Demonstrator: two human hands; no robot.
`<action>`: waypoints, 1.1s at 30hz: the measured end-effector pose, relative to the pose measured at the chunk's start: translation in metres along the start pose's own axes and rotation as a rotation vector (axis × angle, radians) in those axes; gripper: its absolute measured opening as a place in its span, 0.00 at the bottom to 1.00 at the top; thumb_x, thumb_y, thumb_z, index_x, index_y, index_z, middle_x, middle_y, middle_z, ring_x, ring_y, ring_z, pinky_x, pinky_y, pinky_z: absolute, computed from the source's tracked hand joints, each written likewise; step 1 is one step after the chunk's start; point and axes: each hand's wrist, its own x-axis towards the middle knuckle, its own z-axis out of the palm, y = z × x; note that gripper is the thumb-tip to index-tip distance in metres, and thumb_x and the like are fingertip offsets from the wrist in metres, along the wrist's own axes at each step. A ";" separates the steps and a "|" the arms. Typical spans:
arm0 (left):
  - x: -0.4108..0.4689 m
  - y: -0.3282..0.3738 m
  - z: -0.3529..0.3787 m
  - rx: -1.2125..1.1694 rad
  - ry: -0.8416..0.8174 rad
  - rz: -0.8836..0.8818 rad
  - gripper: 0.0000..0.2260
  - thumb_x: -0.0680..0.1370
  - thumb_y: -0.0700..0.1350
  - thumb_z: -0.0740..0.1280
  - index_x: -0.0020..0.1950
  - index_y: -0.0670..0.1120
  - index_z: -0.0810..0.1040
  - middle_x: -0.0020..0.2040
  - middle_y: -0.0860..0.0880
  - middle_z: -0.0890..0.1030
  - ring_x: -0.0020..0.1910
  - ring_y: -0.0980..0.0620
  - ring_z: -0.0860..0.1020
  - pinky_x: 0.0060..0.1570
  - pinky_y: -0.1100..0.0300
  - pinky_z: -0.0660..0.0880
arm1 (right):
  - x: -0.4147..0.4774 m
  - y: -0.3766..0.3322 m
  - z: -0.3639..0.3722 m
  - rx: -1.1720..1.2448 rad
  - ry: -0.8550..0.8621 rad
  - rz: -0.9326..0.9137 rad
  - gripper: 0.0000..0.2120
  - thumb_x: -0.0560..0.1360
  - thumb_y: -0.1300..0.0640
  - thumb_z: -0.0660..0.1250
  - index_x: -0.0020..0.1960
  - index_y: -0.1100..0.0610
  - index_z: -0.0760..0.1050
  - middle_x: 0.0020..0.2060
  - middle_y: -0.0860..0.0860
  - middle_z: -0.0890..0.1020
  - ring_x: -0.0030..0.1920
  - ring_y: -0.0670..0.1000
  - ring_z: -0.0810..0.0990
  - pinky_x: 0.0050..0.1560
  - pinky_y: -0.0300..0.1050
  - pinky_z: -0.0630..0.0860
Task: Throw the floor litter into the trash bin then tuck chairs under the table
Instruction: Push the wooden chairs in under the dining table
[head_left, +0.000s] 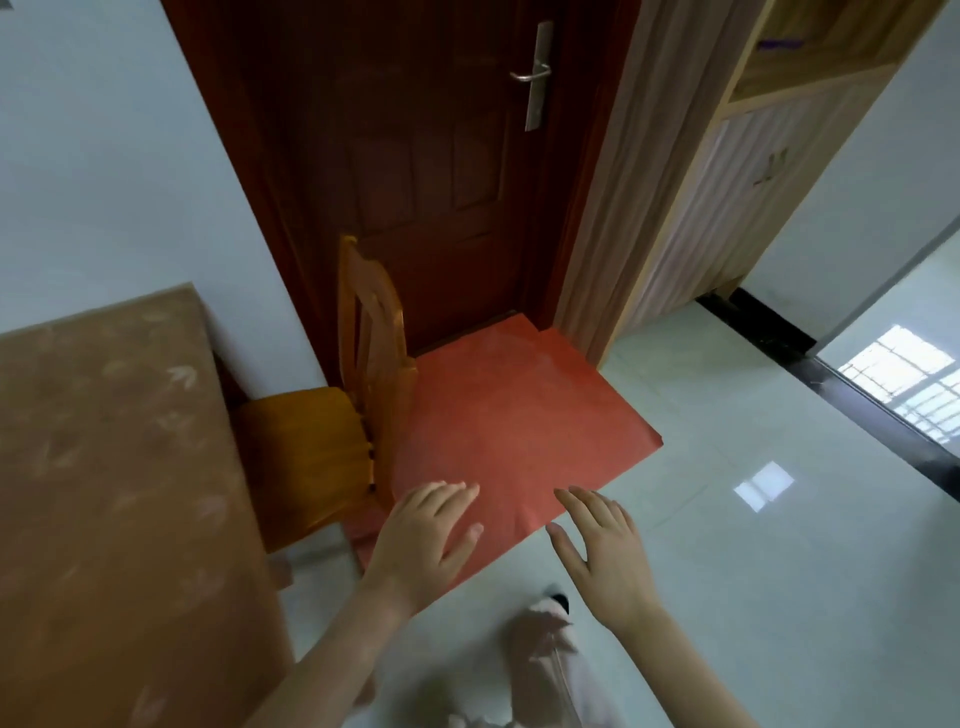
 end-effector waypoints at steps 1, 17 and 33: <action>0.012 -0.005 0.006 0.009 0.001 -0.026 0.22 0.80 0.56 0.55 0.69 0.48 0.74 0.64 0.51 0.78 0.64 0.51 0.73 0.66 0.55 0.67 | 0.020 0.007 0.001 -0.001 -0.021 -0.012 0.21 0.81 0.47 0.62 0.72 0.52 0.71 0.68 0.50 0.75 0.70 0.54 0.70 0.73 0.51 0.61; 0.264 -0.046 -0.021 0.082 0.300 -0.513 0.22 0.80 0.57 0.53 0.70 0.49 0.72 0.65 0.51 0.76 0.65 0.53 0.72 0.64 0.55 0.69 | 0.396 0.049 -0.054 -0.026 -0.180 -0.465 0.23 0.79 0.47 0.64 0.71 0.55 0.72 0.66 0.52 0.76 0.69 0.54 0.71 0.73 0.55 0.62; 0.333 -0.194 -0.026 0.093 0.437 -0.948 0.25 0.80 0.59 0.51 0.72 0.48 0.68 0.63 0.51 0.76 0.63 0.53 0.71 0.62 0.62 0.62 | 0.609 -0.062 0.039 -0.050 -0.397 -0.880 0.25 0.81 0.43 0.57 0.75 0.50 0.66 0.72 0.49 0.70 0.74 0.49 0.64 0.76 0.48 0.54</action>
